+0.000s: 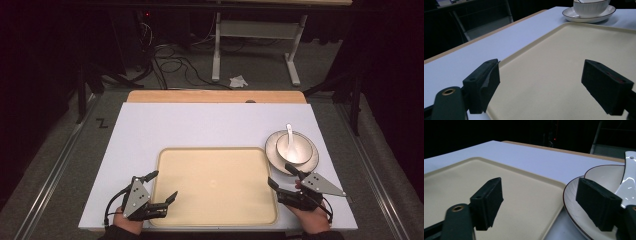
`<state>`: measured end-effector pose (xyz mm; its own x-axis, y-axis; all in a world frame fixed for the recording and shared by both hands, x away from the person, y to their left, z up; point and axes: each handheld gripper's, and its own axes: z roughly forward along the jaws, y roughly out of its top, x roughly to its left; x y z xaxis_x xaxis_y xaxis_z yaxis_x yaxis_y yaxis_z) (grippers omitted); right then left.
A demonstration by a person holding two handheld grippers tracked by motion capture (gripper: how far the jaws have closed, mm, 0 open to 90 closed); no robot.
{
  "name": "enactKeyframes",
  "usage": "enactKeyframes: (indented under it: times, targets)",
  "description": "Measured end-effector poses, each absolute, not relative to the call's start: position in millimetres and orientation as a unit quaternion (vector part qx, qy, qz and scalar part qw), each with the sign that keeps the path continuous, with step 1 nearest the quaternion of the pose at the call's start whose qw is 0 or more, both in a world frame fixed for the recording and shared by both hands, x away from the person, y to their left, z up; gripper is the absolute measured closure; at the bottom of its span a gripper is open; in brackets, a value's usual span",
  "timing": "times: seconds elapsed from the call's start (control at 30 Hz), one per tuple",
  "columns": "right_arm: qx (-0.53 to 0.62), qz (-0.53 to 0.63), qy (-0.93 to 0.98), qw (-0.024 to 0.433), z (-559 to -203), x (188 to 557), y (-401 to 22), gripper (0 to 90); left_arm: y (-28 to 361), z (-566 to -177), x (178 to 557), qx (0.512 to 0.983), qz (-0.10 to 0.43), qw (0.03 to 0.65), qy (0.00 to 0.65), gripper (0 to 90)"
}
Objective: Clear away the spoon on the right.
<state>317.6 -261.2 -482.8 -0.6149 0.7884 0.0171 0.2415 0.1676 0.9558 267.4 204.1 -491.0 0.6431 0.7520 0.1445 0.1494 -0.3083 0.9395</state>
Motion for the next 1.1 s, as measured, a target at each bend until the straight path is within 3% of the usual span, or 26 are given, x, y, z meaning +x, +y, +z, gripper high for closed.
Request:
enactKeyframes:
  times: [0.03, 0.37, 0.4, 0.47, 0.5, 0.53, 0.6, 1.1]
  targets:
    - [0.360, 0.537, 0.719, 0.255, -481, 317, -263, 35.7, 204, -491, 268, 0.753, 0.296, 0.506, 0.299, 15.8]
    - [0.389, 0.513, 0.716, 0.270, -466, 327, -271, 61.3, 205, -491, 267, 0.750, 0.293, 0.511, 0.300, 15.8]
    - [0.388, 0.504, 0.720, 0.277, -459, 333, -272, 69.9, 205, -491, 267, 0.750, 0.293, 0.511, 0.300, 15.8]
    - [0.387, 0.500, 0.723, 0.276, -456, 337, -272, 72.6, 205, -490, 267, 0.749, 0.294, 0.513, 0.300, 15.8]
    - [0.393, 0.490, 0.728, 0.276, -449, 346, -274, 79.6, 205, -490, 267, 0.748, 0.295, 0.513, 0.300, 15.8]
    - [0.393, 0.490, 0.728, 0.276, -449, 346, -274, 79.6, 205, -490, 267, 0.748, 0.295, 0.513, 0.300, 15.8]
    - [0.407, 0.473, 0.729, 0.282, -441, 362, -277, 88.9, 205, -490, 266, 0.747, 0.294, 0.515, 0.299, 15.8]
    - [0.476, 0.376, 0.740, 0.291, -433, 439, -276, 90.0, 207, -489, 266, 0.744, 0.294, 0.518, 0.303, 15.9]
